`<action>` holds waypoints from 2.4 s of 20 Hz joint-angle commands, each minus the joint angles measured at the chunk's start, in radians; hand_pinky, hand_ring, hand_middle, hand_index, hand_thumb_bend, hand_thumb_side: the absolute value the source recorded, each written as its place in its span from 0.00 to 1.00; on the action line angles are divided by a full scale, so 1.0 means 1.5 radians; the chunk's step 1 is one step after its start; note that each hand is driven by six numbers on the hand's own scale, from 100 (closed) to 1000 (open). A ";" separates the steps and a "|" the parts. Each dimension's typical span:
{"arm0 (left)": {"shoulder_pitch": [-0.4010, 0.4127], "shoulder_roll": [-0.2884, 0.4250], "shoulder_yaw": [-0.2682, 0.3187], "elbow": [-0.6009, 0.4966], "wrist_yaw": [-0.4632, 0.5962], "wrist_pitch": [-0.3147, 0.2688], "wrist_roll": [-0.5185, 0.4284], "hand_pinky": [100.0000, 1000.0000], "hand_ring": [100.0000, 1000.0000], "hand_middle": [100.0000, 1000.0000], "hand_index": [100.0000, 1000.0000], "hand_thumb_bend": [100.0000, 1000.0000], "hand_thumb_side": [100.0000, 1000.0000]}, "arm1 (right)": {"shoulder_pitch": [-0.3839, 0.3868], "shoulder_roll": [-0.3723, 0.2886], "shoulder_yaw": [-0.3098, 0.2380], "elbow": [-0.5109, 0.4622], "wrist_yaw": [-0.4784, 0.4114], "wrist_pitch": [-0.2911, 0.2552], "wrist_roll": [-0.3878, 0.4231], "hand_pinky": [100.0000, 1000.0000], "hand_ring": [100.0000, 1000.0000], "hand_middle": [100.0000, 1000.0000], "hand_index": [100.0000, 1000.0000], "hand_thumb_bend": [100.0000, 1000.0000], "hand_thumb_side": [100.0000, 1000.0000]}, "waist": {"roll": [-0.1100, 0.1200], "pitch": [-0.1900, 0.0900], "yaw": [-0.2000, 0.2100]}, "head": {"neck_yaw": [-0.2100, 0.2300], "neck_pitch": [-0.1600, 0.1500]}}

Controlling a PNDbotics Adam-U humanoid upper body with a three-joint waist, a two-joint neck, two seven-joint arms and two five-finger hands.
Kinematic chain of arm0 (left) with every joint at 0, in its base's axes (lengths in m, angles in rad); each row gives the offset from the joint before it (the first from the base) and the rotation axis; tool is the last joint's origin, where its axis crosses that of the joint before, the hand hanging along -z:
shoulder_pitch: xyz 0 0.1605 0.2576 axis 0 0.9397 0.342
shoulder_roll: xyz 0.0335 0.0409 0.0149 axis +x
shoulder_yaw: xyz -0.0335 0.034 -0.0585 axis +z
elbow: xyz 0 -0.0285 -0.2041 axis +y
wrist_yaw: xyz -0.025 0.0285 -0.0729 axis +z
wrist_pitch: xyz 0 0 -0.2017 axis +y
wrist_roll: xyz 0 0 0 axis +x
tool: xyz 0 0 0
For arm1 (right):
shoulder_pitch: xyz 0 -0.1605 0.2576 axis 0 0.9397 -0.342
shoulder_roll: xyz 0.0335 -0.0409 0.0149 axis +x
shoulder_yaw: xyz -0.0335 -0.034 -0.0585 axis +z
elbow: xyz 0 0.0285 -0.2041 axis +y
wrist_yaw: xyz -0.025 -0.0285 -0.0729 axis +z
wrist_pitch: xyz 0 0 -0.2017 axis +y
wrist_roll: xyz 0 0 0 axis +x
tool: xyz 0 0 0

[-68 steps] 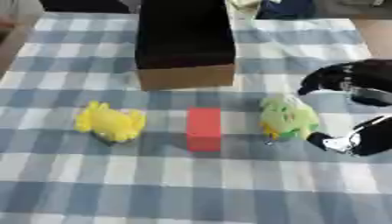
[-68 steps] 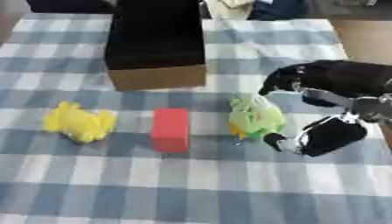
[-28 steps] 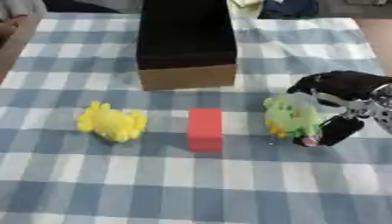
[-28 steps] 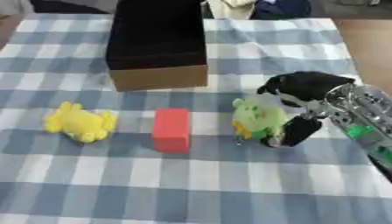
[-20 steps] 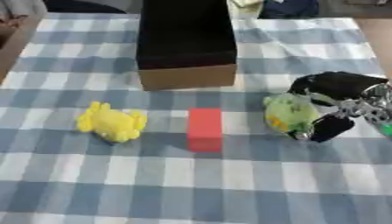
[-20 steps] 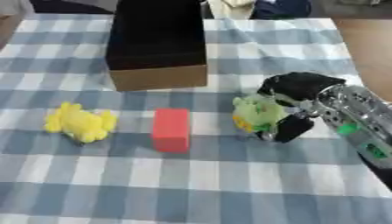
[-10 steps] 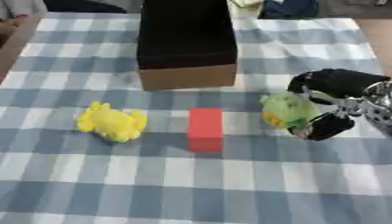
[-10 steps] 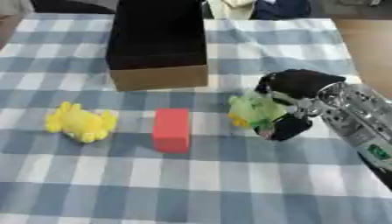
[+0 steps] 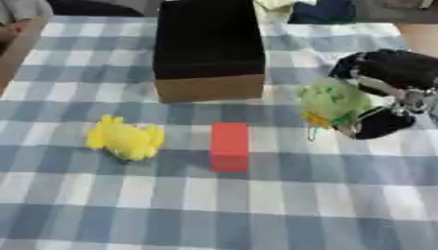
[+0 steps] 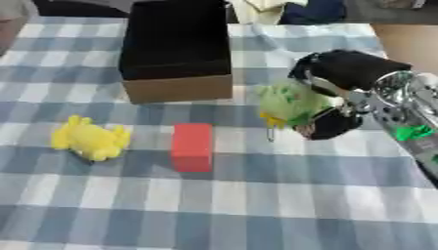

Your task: Pick up objects on the table and place them in the box.

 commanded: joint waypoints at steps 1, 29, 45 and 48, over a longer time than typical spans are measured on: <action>-0.008 0.017 -0.002 -0.010 -0.001 0.003 -0.008 0.54 0.72 0.64 0.82 0.01 1.00 | -0.036 -0.005 -0.023 -0.024 0.001 0.014 -0.004 0.85 0.84 0.73 0.72 0.00 0.25 | 0.002 -0.017 0.001 | -0.003 -0.002; -0.087 0.054 -0.069 -0.010 -0.070 0.047 -0.133 0.54 0.72 0.64 0.81 0.00 0.99 | -0.293 0.345 -0.076 0.433 0.155 0.008 -0.184 0.86 0.85 0.72 0.73 0.00 0.37 | -0.004 -0.006 0.053 | -0.061 -0.022; -0.095 0.044 -0.074 -0.010 -0.062 0.041 -0.139 0.53 0.72 0.64 0.81 0.00 0.99 | -0.306 0.419 -0.142 0.654 0.330 -0.002 -0.263 0.94 0.94 0.86 0.88 0.14 0.42 | -0.006 0.000 0.070 | -0.094 -0.029; -0.094 0.043 -0.074 -0.010 -0.062 0.043 -0.140 0.53 0.72 0.64 0.81 0.00 0.99 | -0.311 0.421 -0.149 0.656 0.362 0.005 -0.256 0.96 0.96 0.88 0.92 0.27 0.52 | -0.006 0.000 0.070 | -0.094 -0.030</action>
